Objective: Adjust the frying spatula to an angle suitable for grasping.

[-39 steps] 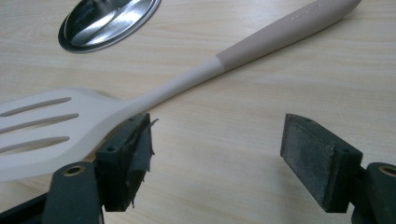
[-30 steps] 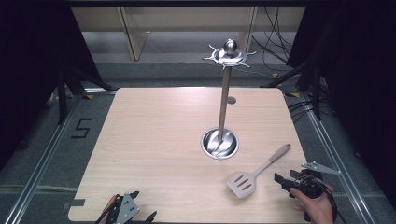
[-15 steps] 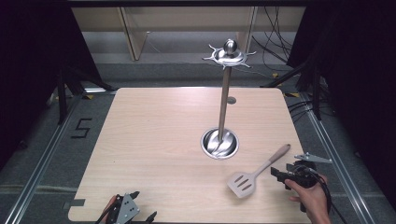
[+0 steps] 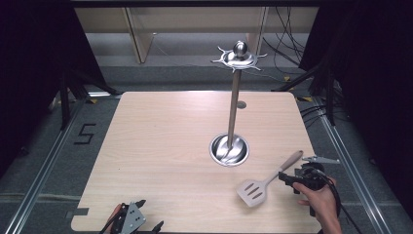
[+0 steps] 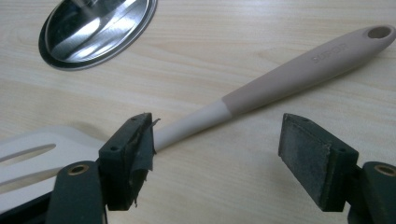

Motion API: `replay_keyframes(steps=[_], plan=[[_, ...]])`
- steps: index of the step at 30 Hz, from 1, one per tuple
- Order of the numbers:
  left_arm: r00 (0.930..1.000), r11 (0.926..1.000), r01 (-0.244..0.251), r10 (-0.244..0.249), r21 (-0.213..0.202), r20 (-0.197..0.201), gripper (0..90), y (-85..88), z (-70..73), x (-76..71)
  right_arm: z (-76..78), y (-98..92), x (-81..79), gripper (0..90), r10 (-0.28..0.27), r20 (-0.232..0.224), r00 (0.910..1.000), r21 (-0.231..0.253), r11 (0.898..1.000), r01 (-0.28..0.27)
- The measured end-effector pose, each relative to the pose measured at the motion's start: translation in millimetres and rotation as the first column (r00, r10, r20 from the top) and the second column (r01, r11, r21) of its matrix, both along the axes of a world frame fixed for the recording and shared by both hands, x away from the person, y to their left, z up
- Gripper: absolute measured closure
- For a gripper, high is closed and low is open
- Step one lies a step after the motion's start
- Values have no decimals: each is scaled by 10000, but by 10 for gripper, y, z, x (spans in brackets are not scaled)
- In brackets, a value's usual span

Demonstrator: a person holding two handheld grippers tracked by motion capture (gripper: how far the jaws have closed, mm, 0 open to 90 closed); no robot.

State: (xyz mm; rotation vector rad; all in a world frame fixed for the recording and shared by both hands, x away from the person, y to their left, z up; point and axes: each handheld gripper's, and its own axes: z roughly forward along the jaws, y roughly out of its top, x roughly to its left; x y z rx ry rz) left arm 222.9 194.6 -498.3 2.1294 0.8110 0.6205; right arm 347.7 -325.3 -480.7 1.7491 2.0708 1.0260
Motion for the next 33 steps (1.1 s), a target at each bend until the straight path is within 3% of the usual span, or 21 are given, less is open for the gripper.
replay_keyframes(steps=[5, 6, 7, 9, 10, 11, 13, 14, 16, 17, 18, 19, 20, 21, 24, 26, 27, 29, 31, 32, 33], plan=[[10000, 9998, 58, -57, 176, -26, 148, 9, 7, 0, 24, 2, 82, 276, 80, -269, 9996, -251, 9996, -87], [10000, 9997, 3, -3, 243, 12, 148, 8, 3, 0, 40, 38, 85, 276, -292, -648, 9975, -188, 9994, 281], [10000, 9998, 94, -94, 148, -31, 148, 5, 5, 1, 9, 32, 126, 276, -87, -480, 9988, -487, 9988, 64], [9998, 9998, 187, -187, 32, -2, 148, 8, 12, -2, 5, 49, 149, 276, -194, -566, 9982, -471, 9988, 168], [9999, 9999, 158, -158, 17, -29, 148, 9, 13, -3, -38, 5, 199, 276, 341, -177, 9993, -859, 9957, -355], [9999, 9999, 143, -143, 11, -13, 148, 10, 13, -4, -41, 15, 222, 272, 301, -513, 9982, -927, 9951, -348], [9999, 9999, 153, -153, -3, 0, 148, 12, 14, -3, -46, 21, 231, 267, 282, -537, 9982, -985, 9946, -334], [9999, 9999, 128, -128, -17, -1, 148, 12, 12, -2, -35, 33, 236, 266, 170, -850, 9962, -1046, 9942, -259], [9999, 9999, 74, -75, -98, -102, 148, 8, 9, -5, -39, 50, 256, 262, 81, -880, 9961, -1010, 9947, -170], [9999, 9999, 116, -116, -18, -22, 148, 10, 11, -3, -21, 101, 250, 259, -421, -1217, 9917, -1018, 9944, 297], [9999, 9999, 133, -133, 2, 1, 148, 10, 11, -4, -53, 61, 289, 257, 283, -1043, 9941, -639, 9973, -350], [9999, 9999, 139, -139, 4, -10, 148, 10, 12, -4, -51, 115, 291, 255, -186, -1256, 9919, -456, 9989, 130], [9999, 9999, 132, -132, -1, -8, 148, 10, 12, -4, -45, 105, 311, 251, -249, -1242, 9920, -1314, 9913, 84], [9999, 9999, 107, -107, -24, -12, 148, 10, 11, -4, -72, 104, 362, 240, -289, -1375, 9901, -1709, 9853, 50], [9999, 9999, 104, -104, -7, 4, 148, 13, 11, -1, -84, 122, 401, 240, -354, -1366, 9900, -1402, 9900, 161], [9999, 10000, 43, -43, 14, -156, 148, 16, 10, 0, -87, 153, 446, 222, -445, -1522, 9873, -1528, 9880, 209], [9999, 9998, -104, 105, -150, 31, 148, 0, -7, -2, -93, 166, 464, 214, -438, -1519, 9874, -1486, 9887, 210], [9999, 9999, 87, -86, 117, -61, 148, 13, 10, 0, -73, 193, 490, 218, -418, -1612, 9860, -1724, 9849, 135], [9999, 9999, 105, -105, 14, 44, 148, 12, 12, -4, -68, 218, 507, 218, -378, -1641, 9857, -1938, 9810, 54], [9999, 9999, 108, -108, 30, 69, 148, 15, 14, -3, -66, 271, 498, 221, -680, -1826, 9808, -1915, 9810, 324], [9997, 9998, 178, -180, 133, 133, 148, 24, 18, 4, -70, 254, 510, 218, -382, -1714, 9845, -2251, 9743, -14]])
